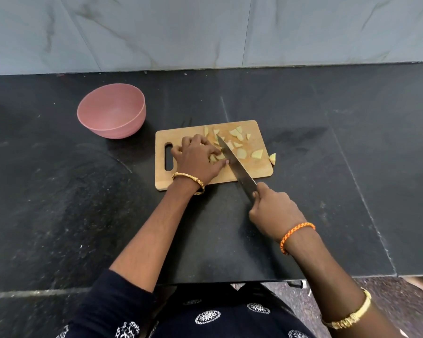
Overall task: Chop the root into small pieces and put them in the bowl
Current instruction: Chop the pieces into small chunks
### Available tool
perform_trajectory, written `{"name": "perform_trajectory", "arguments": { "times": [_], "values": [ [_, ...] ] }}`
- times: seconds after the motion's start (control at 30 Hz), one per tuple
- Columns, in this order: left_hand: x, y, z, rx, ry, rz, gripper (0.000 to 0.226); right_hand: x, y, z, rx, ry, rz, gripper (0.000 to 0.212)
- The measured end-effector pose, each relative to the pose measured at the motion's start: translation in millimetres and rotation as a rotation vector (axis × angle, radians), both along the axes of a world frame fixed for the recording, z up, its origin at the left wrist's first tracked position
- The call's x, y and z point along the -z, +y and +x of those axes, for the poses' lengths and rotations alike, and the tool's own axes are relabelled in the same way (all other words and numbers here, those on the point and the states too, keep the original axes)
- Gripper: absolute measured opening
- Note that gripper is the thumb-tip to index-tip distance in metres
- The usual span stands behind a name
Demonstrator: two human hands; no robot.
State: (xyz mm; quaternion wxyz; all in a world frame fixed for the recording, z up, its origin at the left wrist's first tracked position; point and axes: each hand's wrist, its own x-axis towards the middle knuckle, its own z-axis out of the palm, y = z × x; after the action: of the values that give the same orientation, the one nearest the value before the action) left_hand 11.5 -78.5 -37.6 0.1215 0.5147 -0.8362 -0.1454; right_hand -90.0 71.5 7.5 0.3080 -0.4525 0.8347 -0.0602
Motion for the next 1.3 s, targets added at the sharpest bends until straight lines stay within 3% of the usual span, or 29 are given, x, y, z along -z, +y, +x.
{"name": "perform_trajectory", "arguments": {
  "times": [0.33, 0.63, 0.77, 0.87, 1.0, 1.13, 1.3],
  "values": [
    [-7, 3, -8, -0.12, 0.015, 0.05, 0.027, -8, 20, -8, -0.065, 0.053, 0.086, 0.004],
    [-13, 20, -38, -0.091, 0.331, -0.126, 0.021, 7, 4, -39, 0.202, -0.09, -0.351, 0.024],
    [-14, 30, -70, 0.145, 0.21, -0.082, 0.027, 1, 1, -60, 0.346, -0.1, -0.439, 0.033],
    [-11, 37, -92, 0.316, -0.019, -0.075, 0.042, -2, 2, -73, 0.407, -0.091, -0.444, 0.029],
    [-5, 34, -103, 0.37, -0.181, -0.105, 0.034, 2, 5, -80, 0.391, -0.109, -0.425, 0.027],
    [-4, 34, -104, 0.315, -0.034, -0.061, 0.026, 11, 9, -80, 0.374, -0.142, -0.407, 0.028],
    [-11, 32, -72, 0.104, 0.292, 0.065, 0.019, 13, 15, -70, 0.333, -0.161, -0.427, 0.033]
  ]
}}
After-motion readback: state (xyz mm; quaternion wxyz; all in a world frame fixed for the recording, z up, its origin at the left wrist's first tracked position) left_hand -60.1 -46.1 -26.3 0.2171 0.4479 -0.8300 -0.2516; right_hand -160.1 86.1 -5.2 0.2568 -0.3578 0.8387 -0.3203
